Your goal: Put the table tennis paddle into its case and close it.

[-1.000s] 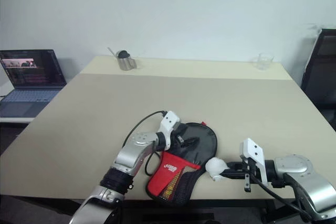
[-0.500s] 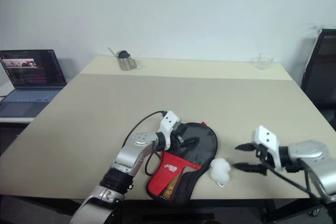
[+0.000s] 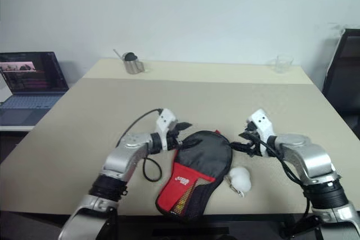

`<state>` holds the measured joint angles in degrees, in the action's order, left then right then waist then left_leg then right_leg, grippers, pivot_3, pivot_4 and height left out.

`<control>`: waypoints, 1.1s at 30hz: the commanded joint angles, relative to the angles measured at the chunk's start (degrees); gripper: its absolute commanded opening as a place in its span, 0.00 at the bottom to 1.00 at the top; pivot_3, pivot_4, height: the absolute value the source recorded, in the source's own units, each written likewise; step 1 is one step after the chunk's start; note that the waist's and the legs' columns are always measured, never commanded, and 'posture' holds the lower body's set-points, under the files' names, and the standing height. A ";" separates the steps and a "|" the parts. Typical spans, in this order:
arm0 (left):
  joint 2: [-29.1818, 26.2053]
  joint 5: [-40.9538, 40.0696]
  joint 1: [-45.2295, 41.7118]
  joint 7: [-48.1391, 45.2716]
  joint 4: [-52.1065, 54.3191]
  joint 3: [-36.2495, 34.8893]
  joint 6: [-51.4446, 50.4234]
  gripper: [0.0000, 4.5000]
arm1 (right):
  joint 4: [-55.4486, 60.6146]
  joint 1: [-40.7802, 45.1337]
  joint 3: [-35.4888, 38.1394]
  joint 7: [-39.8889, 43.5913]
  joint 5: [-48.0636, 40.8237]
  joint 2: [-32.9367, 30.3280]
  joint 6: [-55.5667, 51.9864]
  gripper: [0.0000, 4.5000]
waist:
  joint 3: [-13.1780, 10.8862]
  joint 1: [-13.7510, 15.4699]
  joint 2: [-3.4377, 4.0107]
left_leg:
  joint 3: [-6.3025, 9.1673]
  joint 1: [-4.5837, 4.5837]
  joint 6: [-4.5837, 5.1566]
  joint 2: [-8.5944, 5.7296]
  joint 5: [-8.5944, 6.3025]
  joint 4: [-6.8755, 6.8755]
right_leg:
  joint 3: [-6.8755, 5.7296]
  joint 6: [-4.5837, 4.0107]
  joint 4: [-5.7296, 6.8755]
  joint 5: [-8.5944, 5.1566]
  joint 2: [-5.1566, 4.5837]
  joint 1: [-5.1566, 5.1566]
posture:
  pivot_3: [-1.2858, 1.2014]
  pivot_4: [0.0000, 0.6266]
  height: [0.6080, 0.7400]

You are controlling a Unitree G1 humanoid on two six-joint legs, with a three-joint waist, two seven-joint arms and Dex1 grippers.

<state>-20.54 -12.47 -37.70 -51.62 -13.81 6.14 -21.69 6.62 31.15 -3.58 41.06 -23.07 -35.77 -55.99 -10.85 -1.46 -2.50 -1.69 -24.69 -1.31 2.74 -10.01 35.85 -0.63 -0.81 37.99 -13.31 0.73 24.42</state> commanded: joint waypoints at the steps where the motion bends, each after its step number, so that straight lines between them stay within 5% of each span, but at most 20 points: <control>1: -5.85 -5.41 -1.51 -7.67 8.58 -2.05 -3.78 0.98 | 2.29 2.66 0.34 -3.06 -0.69 0.87 -6.28 0.73 | 0.00 -0.05 0.00 | 0.00 0.00 0.00 0.01 0.00 0.01 | 0.00 0.00 0.00 0.00 0.00 0.00 | 0.52 0.24 1.00; 7: -19.03 -10.04 -1.19 -18.74 16.95 -2.10 -9.84 0.98 | 0.25 3.40 0.56 -6.55 -0.85 3.70 -11.11 0.73 | -0.01 -0.21 0.03 | 0.03 0.07 0.00 0.06 0.00 -0.01 | -0.03 -0.06 0.04 -0.03 0.01 -0.01 | 0.52 0.24 1.00; 15: -24.08 -10.88 -0.19 -20.93 18.10 -2.51 -9.84 0.98 | -1.29 2.96 0.29 -8.67 -0.46 6.06 -12.87 0.73 | -0.01 -0.19 0.04 | 0.02 0.05 0.01 0.05 0.00 0.00 | -0.02 -0.05 0.00 -0.03 0.00 0.00 | 0.52 0.24 1.00; 18: -24.03 -10.93 0.00 -20.36 18.27 -2.36 -9.98 0.98 | -1.82 2.39 -0.18 -9.17 -0.10 6.61 -12.22 0.60 | -0.01 -0.19 0.04 | 0.02 0.04 0.01 0.05 0.00 0.00 | -0.02 -0.06 0.00 -0.03 0.00 0.00 | 0.52 0.24 1.00; 26: -23.01 -11.94 0.04 -19.48 19.23 -2.28 -11.02 0.98 | -2.49 2.13 -0.57 -10.18 0.33 8.30 -11.50 0.01 | -0.01 -0.19 0.04 | 0.02 0.05 0.01 0.06 0.00 0.02 | -0.02 -0.05 0.02 -0.03 0.01 0.00 | 0.52 0.24 1.00; 33: -23.27 -11.55 -0.51 -19.08 17.86 -2.17 -10.15 0.98 | -2.39 3.03 -2.03 -8.52 1.48 6.92 -6.89 0.00 | -0.01 -0.25 0.04 | 0.02 0.06 0.01 0.07 0.00 0.02 | -0.02 -0.05 0.04 -0.03 0.01 0.00 | 0.52 0.24 1.00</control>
<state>-43.50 -23.71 -37.12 -70.75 3.64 5.09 -32.49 3.82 33.04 -5.11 32.19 -22.80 -28.13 -65.73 -10.86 -1.71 -2.46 -1.67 -24.63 -1.30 2.81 -10.01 35.87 -0.64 -0.86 38.03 -13.34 0.75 24.42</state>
